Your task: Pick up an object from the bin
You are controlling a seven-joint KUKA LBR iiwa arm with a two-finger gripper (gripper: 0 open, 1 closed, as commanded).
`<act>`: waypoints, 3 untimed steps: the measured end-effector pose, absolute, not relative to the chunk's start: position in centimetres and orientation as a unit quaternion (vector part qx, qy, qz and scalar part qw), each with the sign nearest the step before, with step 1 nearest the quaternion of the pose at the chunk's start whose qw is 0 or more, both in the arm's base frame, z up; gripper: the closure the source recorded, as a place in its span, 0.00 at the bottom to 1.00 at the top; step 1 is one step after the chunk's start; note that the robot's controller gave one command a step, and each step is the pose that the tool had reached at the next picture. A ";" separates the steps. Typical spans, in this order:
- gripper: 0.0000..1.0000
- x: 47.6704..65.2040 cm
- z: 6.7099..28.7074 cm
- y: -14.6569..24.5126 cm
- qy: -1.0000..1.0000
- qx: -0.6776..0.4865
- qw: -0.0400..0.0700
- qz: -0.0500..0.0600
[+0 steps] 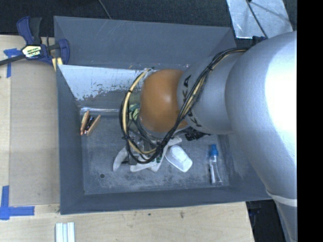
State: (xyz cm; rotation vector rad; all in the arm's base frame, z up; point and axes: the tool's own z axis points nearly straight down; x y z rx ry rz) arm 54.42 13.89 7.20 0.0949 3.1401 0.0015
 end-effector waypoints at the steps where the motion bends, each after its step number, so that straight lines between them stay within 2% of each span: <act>1: 1.00 54.3 7.7 13.8 1.000 0.027 0.000 0.000; 2: 1.00 54.2 9.4 14.4 1.000 0.023 0.002 0.001; 3: 1.00 54.2 9.4 14.4 1.000 0.024 0.002 0.001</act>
Offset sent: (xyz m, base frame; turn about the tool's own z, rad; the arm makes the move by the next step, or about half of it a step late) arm -0.0030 0.0054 0.0216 -0.0152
